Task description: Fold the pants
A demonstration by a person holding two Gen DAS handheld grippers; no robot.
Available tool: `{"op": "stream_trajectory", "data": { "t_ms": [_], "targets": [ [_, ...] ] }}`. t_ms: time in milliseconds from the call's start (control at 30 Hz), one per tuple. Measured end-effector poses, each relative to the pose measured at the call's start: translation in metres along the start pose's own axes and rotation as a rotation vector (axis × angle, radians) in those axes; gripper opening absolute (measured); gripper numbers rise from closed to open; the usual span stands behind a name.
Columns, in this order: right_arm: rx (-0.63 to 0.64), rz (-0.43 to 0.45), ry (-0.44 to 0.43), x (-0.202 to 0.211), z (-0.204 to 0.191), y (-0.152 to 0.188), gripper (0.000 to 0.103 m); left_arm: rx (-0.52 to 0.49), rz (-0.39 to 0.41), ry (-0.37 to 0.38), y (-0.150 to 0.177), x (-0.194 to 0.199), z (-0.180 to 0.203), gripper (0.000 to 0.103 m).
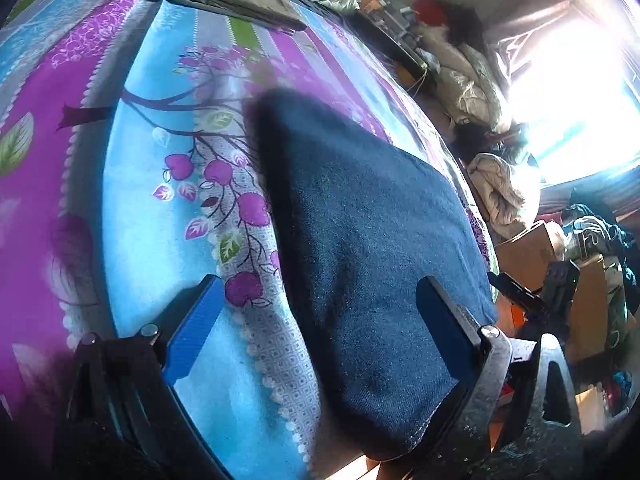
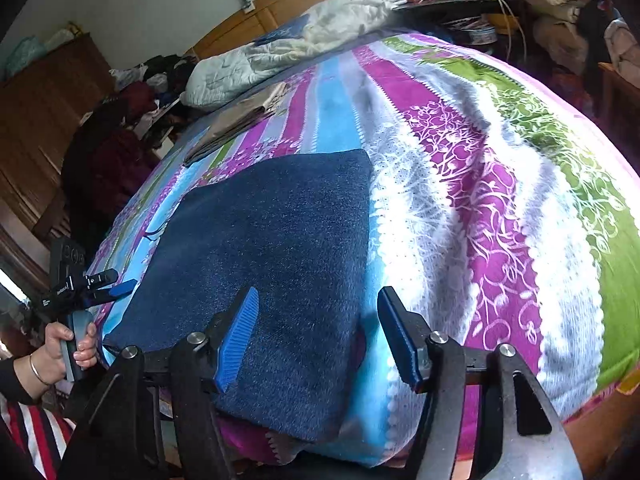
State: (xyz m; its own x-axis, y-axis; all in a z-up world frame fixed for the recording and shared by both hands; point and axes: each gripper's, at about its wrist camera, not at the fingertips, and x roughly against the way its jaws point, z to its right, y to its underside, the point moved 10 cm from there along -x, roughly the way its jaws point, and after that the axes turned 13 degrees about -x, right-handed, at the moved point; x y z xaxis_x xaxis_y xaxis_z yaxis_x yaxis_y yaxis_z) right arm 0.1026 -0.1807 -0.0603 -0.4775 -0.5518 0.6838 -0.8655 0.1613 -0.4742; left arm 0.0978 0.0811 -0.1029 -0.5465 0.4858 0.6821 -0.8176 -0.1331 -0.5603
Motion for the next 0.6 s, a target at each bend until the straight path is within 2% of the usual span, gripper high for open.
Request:
{"op": "stream_trajectory", "data": {
  "t_ms": [100,167,233,333,400,500,567,600],
  "targets": [
    [0.001,-0.098,-0.035,-0.023,0.003,-0.005,0.066,0.009,-0.026,0.008,-0.004,-0.008,0.002,0.097],
    [-0.001,-0.153,-0.099,-0.035,0.0,-0.004,0.069,0.014,-0.033,0.006,0.0,-0.008,0.001,0.097],
    [0.017,-0.185,-0.133,-0.042,-0.005,-0.003,0.07,0.011,-0.04,-0.003,0.001,-0.01,0.0,0.097],
    [-0.007,-0.225,-0.243,-0.041,-0.011,0.0,0.075,-0.006,-0.052,-0.015,0.002,-0.011,0.0,0.097],
    [-0.041,-0.25,-0.269,-0.044,-0.004,0.0,0.071,-0.019,-0.066,-0.026,0.002,-0.012,0.0,0.097],
    [-0.153,-0.278,-0.406,-0.045,0.002,-0.007,0.07,-0.042,-0.087,-0.019,0.002,-0.015,0.004,0.099],
    [-0.189,-0.309,-0.496,-0.047,-0.007,-0.011,0.079,-0.049,-0.09,-0.002,0.001,-0.015,0.006,0.099],
    [-0.17,-0.328,-0.508,-0.052,-0.016,-0.011,0.08,-0.049,-0.088,0.009,0.0,-0.015,0.007,0.099]
  ]
}}
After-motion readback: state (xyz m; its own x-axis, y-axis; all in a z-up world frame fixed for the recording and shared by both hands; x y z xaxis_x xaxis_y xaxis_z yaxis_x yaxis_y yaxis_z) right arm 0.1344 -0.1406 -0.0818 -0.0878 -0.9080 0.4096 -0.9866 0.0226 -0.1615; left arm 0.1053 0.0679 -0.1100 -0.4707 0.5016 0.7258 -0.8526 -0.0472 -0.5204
